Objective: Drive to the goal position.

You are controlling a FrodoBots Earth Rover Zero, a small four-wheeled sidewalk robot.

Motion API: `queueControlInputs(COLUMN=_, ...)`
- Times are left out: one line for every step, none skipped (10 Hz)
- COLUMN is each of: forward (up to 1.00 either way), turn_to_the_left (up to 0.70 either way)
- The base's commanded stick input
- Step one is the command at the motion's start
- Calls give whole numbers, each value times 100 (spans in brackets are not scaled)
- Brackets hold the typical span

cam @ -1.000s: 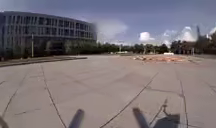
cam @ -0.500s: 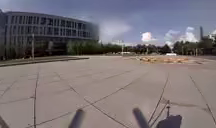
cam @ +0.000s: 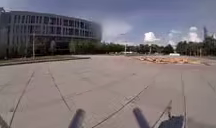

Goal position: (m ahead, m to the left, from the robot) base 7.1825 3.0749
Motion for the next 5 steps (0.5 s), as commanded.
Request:
queueControlInputs(forward=100, turn_to_the_left=-2)
queueControlInputs(forward=100, turn_to_the_left=-2)
queueControlInputs(forward=100, turn_to_the_left=-2)
queueControlInputs(forward=100, turn_to_the_left=-2)
queueControlInputs(forward=100, turn_to_the_left=-2)
